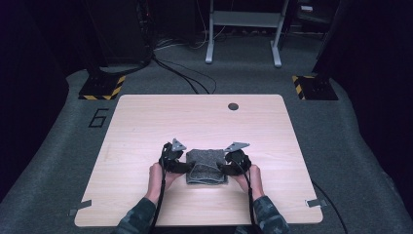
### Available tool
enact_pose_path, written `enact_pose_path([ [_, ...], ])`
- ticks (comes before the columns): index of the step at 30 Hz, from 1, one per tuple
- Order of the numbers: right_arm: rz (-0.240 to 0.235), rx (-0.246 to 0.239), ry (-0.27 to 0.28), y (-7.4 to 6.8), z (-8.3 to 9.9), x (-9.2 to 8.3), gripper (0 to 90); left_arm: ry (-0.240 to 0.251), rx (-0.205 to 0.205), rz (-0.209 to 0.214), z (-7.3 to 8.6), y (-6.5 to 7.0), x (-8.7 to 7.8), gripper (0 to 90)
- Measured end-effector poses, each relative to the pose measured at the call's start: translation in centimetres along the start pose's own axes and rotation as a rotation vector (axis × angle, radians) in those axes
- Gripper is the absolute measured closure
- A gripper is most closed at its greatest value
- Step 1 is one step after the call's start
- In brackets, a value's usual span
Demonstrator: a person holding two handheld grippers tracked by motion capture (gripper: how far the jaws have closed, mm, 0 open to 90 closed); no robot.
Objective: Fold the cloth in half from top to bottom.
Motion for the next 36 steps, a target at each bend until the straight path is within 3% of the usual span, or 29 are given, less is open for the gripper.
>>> enact_pose_path([
  [5, 0.001, -0.019, 0.000, -0.5, 1.2, -0.5, 48.9, -0.001, 0.006, 0.008, 1.3, 0.8, -0.5, 30.9],
  [13, 0.011, -0.050, -0.017, -1.2, 3.0, -0.4, 46.6, -0.050, 0.022, -0.002, 3.7, 1.3, -0.4, 30.3],
  [19, 0.030, -0.055, -0.014, -1.2, 3.4, -0.1, 43.0, -0.027, 0.008, -0.019, 4.3, 1.5, -0.1, 29.4],
  [24, 0.043, -0.027, 0.012, -1.2, 3.5, 0.0, 38.3, -0.008, 0.006, -0.027, 4.2, 1.2, -0.3, 23.4],
  [28, 0.002, 0.015, 0.050, -0.8, 3.4, -0.9, 30.3, 0.048, -0.025, -0.037, 4.0, 0.7, -1.5, 16.7],
  [31, 0.003, 0.038, 0.082, -0.1, 3.5, -1.9, 25.8, 0.069, -0.047, -0.048, 4.3, 0.2, -2.4, 15.1],
  [36, 0.041, 0.088, 0.100, 1.6, 5.1, -3.8, 19.6, 0.078, -0.068, -0.094, 5.6, -0.8, -3.9, 12.4],
])
Point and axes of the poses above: each handheld gripper's, and its own axes: x roughly forward along the jaws, z roughly out of its underside, y roughly to its right, the point moved 6 cm from there along x, roughly forward along the jaws, and after that the axes turned 2 degrees about z, right-handed, at the moved point
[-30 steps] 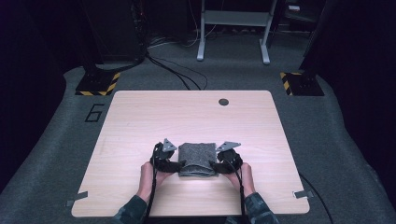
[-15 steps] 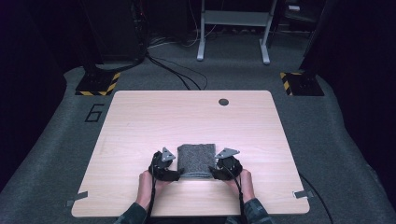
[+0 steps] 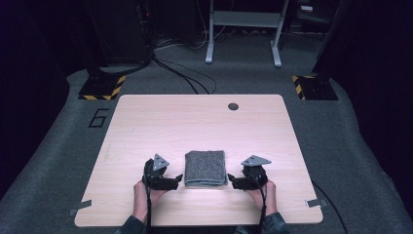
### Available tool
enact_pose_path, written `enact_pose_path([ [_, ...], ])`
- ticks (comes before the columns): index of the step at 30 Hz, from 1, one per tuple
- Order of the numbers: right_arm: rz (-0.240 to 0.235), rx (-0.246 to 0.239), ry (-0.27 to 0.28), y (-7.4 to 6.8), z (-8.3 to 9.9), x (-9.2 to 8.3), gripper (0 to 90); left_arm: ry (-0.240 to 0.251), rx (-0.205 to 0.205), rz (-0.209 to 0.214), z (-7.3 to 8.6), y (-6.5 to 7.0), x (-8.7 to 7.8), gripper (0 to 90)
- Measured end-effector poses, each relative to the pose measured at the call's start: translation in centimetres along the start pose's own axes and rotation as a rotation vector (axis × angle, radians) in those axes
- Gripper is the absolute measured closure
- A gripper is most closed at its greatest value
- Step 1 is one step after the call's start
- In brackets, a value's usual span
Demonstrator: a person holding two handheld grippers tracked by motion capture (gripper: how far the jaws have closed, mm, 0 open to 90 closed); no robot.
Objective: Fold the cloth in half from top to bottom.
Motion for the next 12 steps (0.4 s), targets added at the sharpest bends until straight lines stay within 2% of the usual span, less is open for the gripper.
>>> enact_pose_path([
  [3, 0.022, 0.038, 0.000, 1.3, 1.3, -0.9, 17.3, -0.017, -0.005, -0.027, 1.0, -0.9, -0.6, 11.4],
  [6, 0.068, 0.065, -0.037, 2.7, 3.1, -1.5, 14.5, -0.036, -0.023, -0.050, 2.1, -1.8, -0.9, 10.4],
  [11, 0.115, 0.083, -0.053, 4.3, 4.9, -2.1, 12.1, -0.053, -0.056, -0.089, 3.5, -2.9, -1.1, 8.9],
  [12, 0.127, 0.087, -0.063, 4.5, 5.2, -2.1, 11.3, -0.066, -0.057, -0.085, 3.7, -3.1, -1.2, 8.6],
])
Point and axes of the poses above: each handheld gripper's, and its own axes: x roughly forward along the jaws, z roughly out of its underside, y roughly to its right, the point moved 6 cm from there along x, roughly forward along the jaws, and after that the axes turned 2 degrees about z, right-handed, at the moved point
